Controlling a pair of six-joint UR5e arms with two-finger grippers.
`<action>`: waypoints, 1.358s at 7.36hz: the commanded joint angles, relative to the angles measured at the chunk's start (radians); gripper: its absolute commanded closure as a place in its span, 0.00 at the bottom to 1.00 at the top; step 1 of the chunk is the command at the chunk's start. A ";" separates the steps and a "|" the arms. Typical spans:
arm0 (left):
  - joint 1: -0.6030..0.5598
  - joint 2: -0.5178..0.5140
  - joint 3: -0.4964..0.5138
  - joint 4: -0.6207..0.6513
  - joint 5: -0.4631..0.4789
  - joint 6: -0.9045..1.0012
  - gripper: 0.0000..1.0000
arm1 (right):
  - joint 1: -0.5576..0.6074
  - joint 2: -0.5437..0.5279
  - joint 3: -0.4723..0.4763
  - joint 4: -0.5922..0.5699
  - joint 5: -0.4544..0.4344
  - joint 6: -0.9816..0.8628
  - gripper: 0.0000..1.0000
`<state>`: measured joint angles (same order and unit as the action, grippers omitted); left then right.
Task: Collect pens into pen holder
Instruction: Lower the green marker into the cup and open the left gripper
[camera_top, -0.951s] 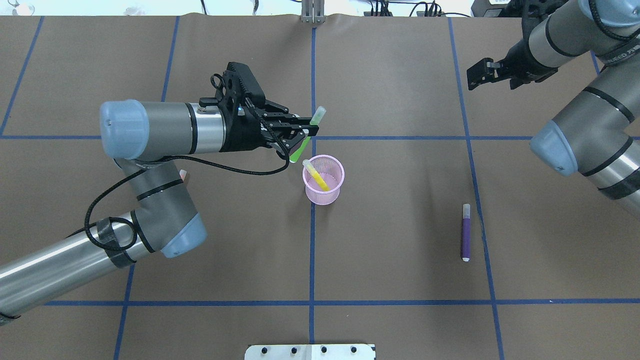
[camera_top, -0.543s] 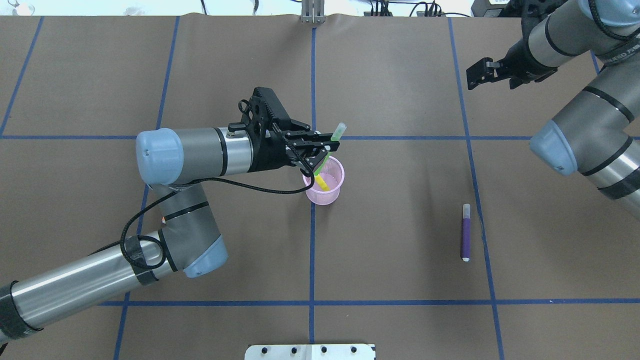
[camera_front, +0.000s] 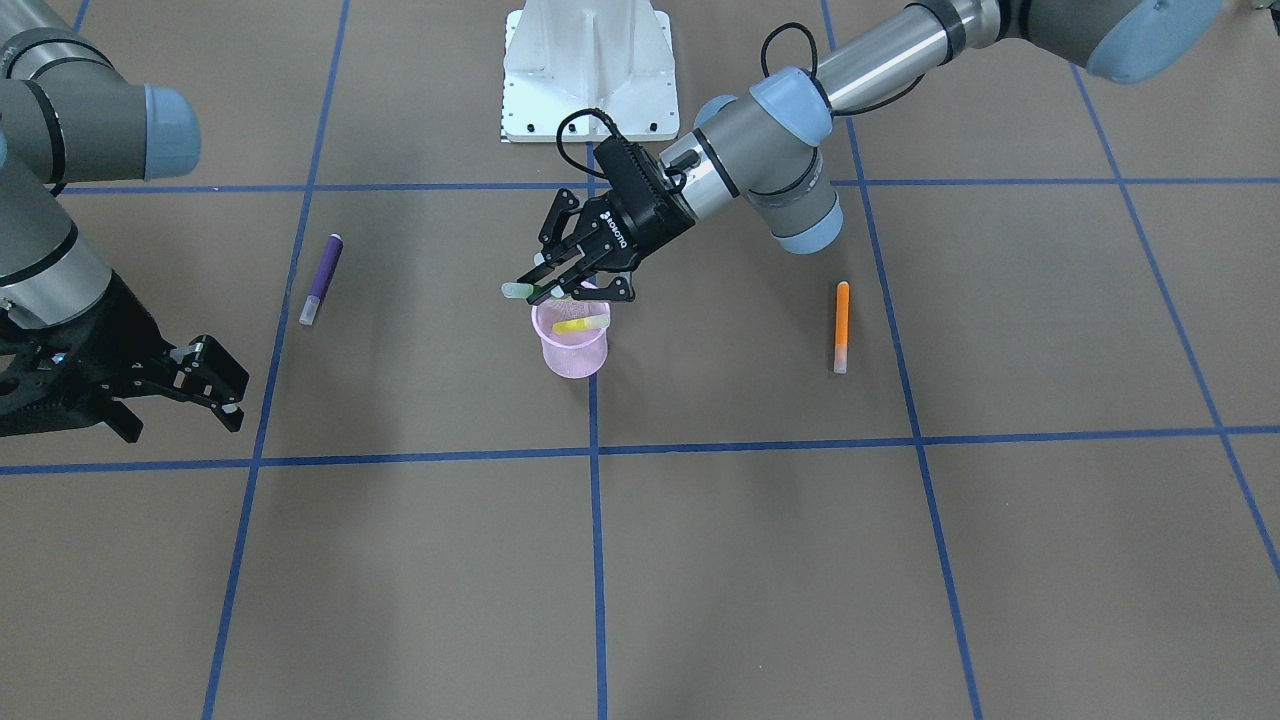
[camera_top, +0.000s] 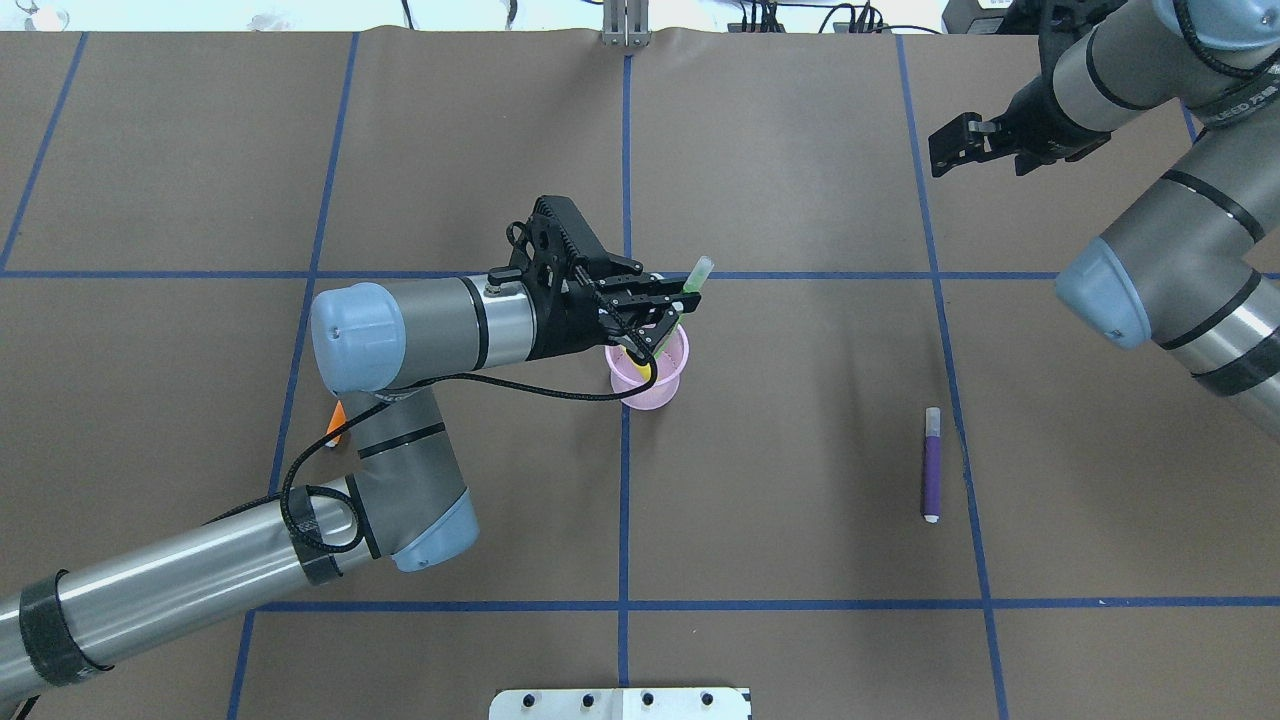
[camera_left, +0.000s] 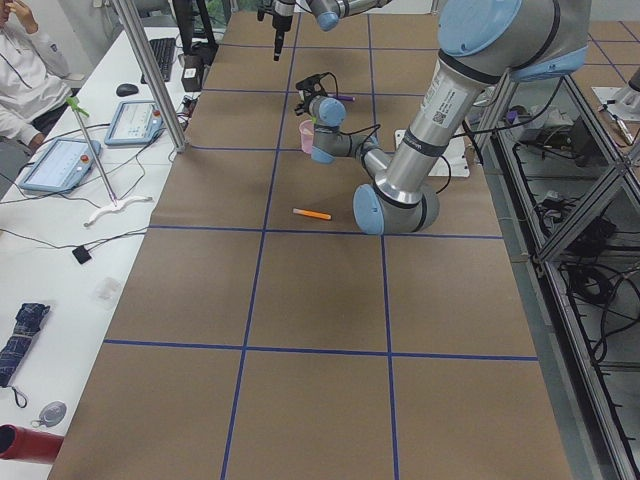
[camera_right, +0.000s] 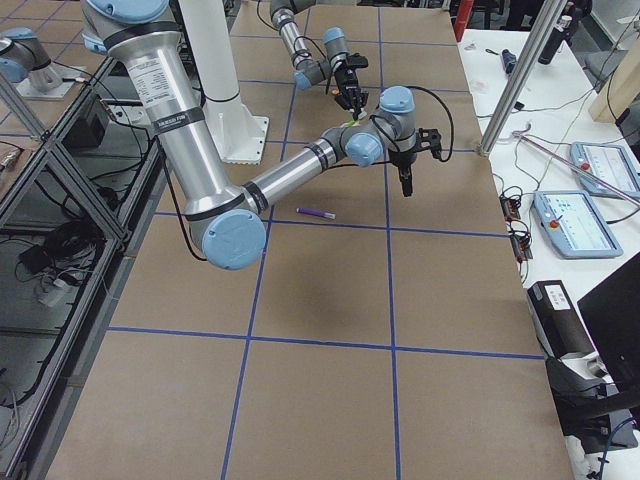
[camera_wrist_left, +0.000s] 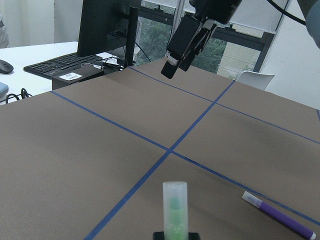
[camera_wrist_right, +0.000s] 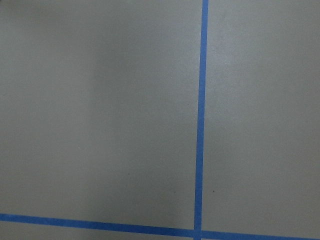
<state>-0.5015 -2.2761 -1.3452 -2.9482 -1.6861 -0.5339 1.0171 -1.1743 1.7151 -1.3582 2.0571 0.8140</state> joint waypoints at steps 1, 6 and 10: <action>-0.002 -0.002 0.005 0.001 0.005 0.005 0.14 | 0.000 0.001 0.000 0.001 0.000 0.001 0.00; -0.023 0.004 -0.006 0.015 0.005 -0.012 0.00 | 0.001 -0.008 0.012 0.001 0.002 0.001 0.00; -0.236 0.110 -0.037 0.288 -0.298 -0.014 0.00 | -0.052 -0.091 0.099 -0.001 -0.021 0.143 0.01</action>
<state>-0.6618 -2.2136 -1.3644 -2.7490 -1.8746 -0.5464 0.9982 -1.2382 1.7823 -1.3589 2.0518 0.8877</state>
